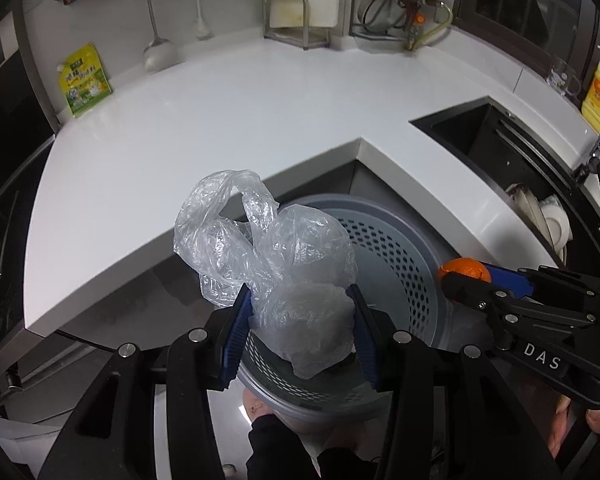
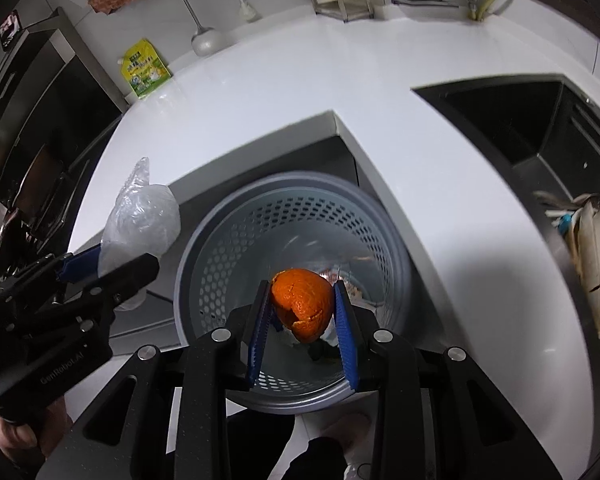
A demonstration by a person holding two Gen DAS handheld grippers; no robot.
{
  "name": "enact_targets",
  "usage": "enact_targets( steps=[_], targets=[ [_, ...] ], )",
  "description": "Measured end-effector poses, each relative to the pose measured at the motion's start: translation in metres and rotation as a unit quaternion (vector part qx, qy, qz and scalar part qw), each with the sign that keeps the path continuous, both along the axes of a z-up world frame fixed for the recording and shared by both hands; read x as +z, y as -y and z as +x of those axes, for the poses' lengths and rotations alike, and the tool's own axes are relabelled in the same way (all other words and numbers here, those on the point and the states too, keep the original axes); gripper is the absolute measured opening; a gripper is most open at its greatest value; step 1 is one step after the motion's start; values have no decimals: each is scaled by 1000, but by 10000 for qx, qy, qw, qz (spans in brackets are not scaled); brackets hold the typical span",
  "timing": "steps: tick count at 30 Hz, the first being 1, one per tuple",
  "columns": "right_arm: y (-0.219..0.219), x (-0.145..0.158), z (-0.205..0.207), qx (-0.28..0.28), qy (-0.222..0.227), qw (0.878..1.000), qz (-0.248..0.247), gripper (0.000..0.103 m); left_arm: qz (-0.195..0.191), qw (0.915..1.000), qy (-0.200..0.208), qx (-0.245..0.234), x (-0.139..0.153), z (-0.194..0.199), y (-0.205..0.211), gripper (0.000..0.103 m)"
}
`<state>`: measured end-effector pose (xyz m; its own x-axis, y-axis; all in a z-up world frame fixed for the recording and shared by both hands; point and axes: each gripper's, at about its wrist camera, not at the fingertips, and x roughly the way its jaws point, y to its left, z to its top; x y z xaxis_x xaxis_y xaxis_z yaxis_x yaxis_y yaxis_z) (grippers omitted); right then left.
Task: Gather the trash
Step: 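Carry the bag in the left gripper while the right carries the peel over the bin, then open both grippers over the bin to drop the bag and peel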
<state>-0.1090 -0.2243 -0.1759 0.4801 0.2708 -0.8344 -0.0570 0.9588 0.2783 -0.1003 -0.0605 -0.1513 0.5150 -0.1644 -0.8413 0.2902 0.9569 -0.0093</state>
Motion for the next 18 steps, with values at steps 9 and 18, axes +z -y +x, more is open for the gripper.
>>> enact_targets(
  steps=[9,18],
  targets=[
    [-7,-22,11,-11,-206,9998,-11,30,-1,9995,-320,8,-27,8,-3,48],
    [-9,-23,17,-25,-191,9998,88,37,-106,9989,-436,95,-25,12,-11,52]
  ],
)
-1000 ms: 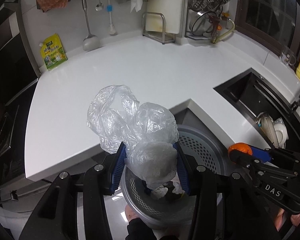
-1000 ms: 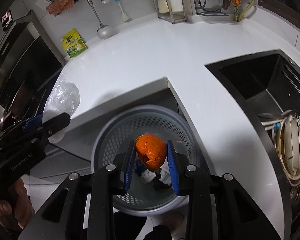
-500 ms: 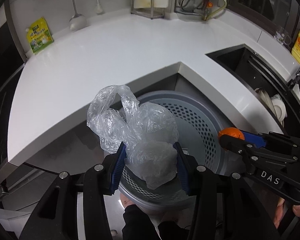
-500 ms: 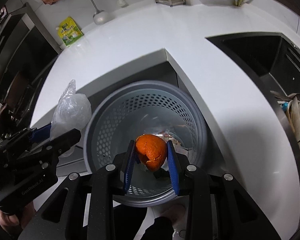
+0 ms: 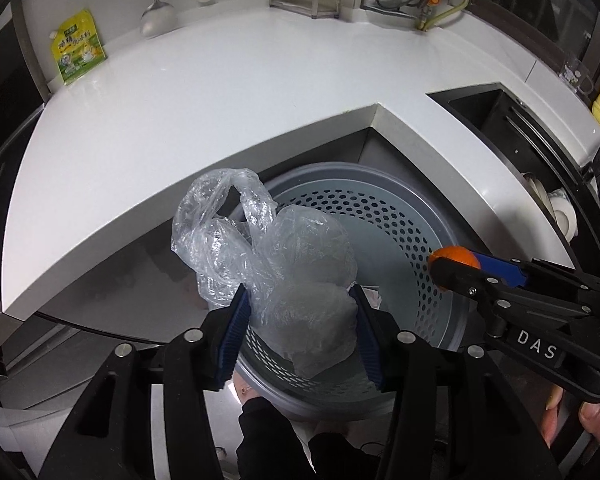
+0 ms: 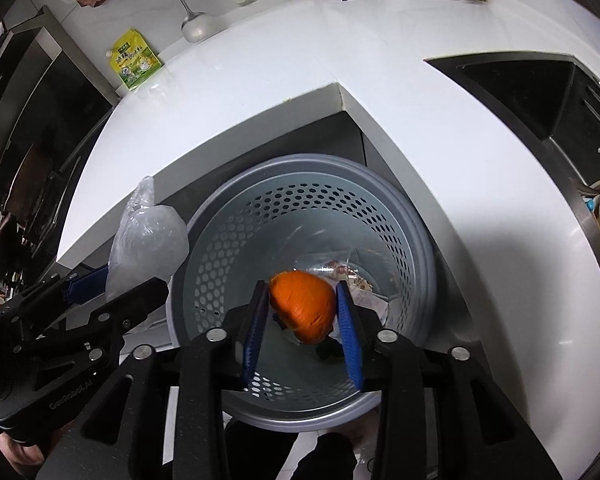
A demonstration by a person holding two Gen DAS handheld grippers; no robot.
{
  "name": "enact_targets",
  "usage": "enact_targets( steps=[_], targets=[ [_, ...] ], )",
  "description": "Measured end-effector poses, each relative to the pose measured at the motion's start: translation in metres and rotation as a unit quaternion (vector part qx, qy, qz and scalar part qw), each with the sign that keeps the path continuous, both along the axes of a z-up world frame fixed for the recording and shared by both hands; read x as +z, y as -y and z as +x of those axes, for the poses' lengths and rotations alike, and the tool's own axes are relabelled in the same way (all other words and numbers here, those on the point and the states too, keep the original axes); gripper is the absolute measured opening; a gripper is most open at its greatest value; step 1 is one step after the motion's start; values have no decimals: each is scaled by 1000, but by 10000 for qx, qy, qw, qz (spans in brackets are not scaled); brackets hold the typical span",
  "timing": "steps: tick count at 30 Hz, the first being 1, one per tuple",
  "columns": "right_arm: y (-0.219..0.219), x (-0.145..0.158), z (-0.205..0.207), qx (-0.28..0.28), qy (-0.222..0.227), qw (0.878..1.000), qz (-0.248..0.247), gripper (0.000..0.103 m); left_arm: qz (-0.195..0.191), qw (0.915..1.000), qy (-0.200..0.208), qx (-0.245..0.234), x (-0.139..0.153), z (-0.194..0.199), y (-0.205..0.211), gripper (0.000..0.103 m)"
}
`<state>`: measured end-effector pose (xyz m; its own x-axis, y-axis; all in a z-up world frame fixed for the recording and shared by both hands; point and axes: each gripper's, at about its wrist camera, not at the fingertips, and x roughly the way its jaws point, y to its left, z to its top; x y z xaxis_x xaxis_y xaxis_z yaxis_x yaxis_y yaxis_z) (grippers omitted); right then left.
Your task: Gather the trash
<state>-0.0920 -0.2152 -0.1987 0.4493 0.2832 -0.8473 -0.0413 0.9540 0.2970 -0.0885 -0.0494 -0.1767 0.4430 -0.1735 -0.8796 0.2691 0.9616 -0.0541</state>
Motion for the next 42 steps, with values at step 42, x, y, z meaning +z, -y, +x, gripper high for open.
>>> enact_targets(
  steps=[42],
  targets=[
    [18,74,-32,-168,457,9984,-273,66,-94,9961,729,490,92,-11,-9,95]
  ],
)
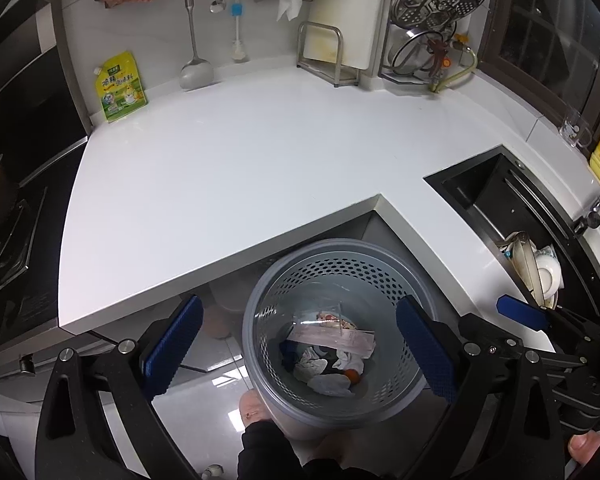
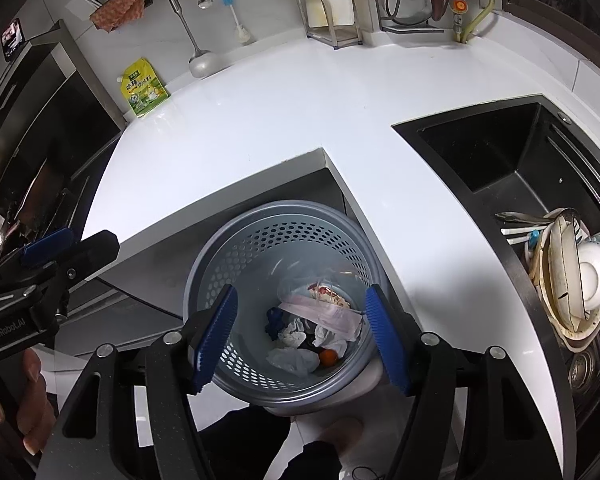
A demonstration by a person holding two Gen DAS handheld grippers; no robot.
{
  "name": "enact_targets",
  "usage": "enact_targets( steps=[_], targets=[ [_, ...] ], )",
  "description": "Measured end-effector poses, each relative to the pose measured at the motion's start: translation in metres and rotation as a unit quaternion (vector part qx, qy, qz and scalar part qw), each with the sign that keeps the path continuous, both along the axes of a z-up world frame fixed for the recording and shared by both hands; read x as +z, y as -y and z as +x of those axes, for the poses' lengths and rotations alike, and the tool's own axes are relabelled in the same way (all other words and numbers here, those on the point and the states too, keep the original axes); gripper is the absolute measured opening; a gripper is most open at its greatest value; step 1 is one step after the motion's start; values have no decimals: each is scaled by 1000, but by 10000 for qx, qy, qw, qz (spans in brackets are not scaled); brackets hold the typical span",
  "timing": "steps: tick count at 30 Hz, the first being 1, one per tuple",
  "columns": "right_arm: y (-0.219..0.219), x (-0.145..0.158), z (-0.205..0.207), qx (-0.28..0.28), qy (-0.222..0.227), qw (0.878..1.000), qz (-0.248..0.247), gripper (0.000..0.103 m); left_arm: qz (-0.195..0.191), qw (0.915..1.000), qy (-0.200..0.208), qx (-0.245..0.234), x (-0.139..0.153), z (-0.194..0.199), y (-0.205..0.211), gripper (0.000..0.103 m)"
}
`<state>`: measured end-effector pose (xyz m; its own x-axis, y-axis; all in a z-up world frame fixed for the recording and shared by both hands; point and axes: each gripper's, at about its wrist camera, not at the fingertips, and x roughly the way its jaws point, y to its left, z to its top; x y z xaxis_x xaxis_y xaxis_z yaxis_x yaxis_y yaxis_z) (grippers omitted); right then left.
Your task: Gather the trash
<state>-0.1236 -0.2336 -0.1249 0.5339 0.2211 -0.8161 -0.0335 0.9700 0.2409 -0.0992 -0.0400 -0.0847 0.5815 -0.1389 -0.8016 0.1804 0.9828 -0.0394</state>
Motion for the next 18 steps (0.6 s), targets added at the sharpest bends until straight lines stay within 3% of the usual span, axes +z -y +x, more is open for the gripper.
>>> enact_targets(
  steps=[18],
  targets=[
    [-5,13,-6,95,127,9998,-84,66,-22,9999,130,80,9,-8,-5,95]
  ],
)
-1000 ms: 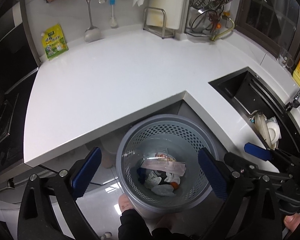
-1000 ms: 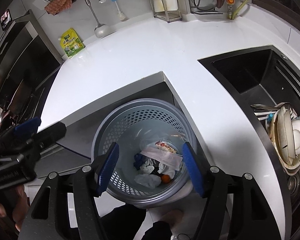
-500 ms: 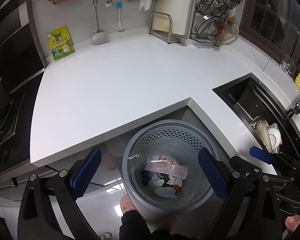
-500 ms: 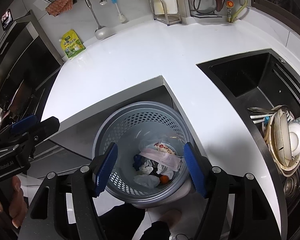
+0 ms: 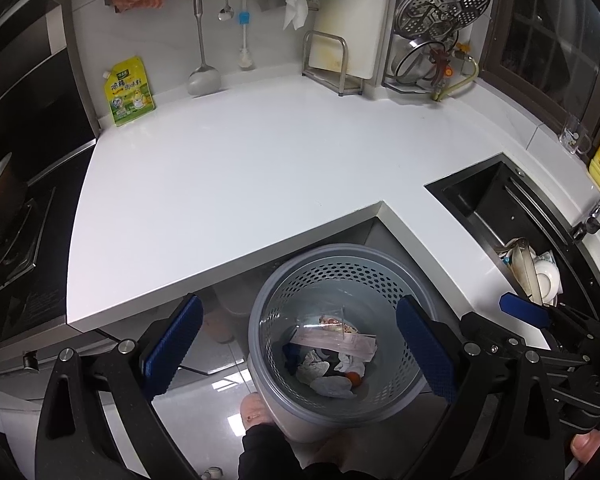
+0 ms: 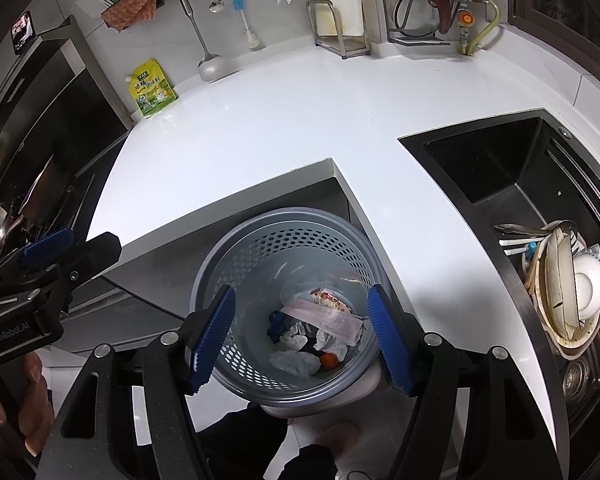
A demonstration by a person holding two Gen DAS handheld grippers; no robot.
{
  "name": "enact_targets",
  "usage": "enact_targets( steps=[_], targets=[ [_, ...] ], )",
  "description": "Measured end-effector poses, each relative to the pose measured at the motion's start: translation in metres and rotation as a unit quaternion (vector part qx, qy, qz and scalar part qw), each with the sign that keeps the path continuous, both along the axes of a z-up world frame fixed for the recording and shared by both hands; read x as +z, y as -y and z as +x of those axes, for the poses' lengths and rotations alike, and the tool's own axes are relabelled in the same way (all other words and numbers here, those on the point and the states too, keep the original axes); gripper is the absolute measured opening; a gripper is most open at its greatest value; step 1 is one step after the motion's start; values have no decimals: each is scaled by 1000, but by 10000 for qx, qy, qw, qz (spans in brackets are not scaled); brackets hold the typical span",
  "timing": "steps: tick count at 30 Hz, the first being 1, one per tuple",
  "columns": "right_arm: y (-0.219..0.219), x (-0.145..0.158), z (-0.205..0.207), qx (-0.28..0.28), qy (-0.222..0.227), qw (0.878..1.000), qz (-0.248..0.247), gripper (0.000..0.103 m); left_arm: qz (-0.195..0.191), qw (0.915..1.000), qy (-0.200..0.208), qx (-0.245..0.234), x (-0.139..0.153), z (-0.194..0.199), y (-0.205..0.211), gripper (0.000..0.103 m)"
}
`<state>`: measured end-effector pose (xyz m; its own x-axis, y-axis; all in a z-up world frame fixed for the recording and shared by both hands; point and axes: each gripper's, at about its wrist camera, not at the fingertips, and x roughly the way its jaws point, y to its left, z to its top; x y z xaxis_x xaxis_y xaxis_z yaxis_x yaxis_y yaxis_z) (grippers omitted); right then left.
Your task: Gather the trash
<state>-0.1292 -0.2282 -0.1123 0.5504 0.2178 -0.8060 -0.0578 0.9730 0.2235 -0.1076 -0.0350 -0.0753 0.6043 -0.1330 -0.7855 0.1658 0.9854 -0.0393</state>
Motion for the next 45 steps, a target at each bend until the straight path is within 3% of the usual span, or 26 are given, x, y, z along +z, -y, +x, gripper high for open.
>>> enact_targets(
  steps=[25,45],
  targets=[
    [6,11,-7,-25,137,9999,-39,67,20,9999,115,31,8,-3,12,96],
    [-1,10,-6,40,165,9998,-105,67,310,9993,165,129,8,-2,13,96]
  ],
)
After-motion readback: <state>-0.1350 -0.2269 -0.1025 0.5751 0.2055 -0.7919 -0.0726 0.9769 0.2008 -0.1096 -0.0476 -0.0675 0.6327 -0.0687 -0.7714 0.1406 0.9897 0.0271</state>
